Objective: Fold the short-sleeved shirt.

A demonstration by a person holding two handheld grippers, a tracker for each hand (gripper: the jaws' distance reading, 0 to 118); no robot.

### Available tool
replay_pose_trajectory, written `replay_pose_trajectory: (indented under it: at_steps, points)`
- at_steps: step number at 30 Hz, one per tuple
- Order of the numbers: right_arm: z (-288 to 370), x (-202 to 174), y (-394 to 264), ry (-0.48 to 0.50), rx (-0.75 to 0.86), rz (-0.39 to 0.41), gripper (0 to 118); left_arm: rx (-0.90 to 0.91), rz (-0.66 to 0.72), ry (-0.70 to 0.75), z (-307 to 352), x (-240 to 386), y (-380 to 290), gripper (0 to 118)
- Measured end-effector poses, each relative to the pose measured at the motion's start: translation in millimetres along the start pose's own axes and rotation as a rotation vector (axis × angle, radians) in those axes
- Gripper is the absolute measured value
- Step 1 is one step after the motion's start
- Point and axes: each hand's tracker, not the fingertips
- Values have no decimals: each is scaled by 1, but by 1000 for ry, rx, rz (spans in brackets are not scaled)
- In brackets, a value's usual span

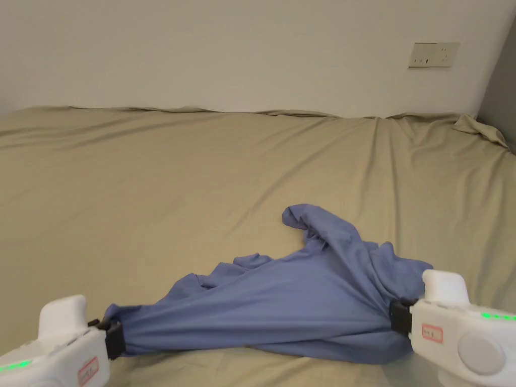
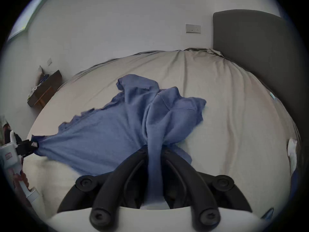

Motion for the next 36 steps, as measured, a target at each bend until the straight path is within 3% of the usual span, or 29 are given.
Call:
replay_pose_trajectory:
  at_steps: [9, 12, 17, 18, 19, 20, 21, 24, 28, 30, 31, 32, 33, 36]
  points:
    - [110, 10, -125, -18, -56, 6, 14, -74, -23, 4, 115, -15, -88, 0]
    - [144, 10, -155, -23, -73, -11, 14, -107, -12, -4, 140, -21, -110, 0]
    - [174, 4, -175, -36, -88, 40, 15, -123, -9, 14, 160, -26, -124, 3]
    - [177, 0, -174, -42, -85, 75, 26, -121, -21, 11, 165, -24, -124, 14]
    - [179, -4, -171, -58, -82, 108, 66, -116, -28, 8, 171, -23, -122, 52]
    - [184, -5, -167, -76, -67, 127, 91, -113, -24, 4, 179, -22, -118, 74]
    - [192, -6, -161, -64, -57, 116, 97, -108, -23, -5, 191, -21, -111, 82]
    - [240, -7, -140, -36, 55, 87, 97, -20, -39, -14, 247, -14, -88, 82]
    - [308, -15, -125, -62, 182, 115, 97, 142, -172, 69, 324, 7, -67, 82]
    - [332, -18, -123, -40, 212, 139, 90, 217, -196, 126, 350, 16, -65, 78]
    - [338, -20, -122, -60, 227, 161, 63, 246, -235, 146, 355, 21, -65, 39]
    - [341, -23, -123, -93, 253, 173, 26, 260, -267, 156, 357, 25, -64, 0]
    - [343, -25, -124, -118, 275, 170, 6, 280, -253, 165, 362, 27, -64, 0]
    - [343, -21, -123, -101, 264, 165, 6, 208, -215, 71, 366, 26, -60, 0]
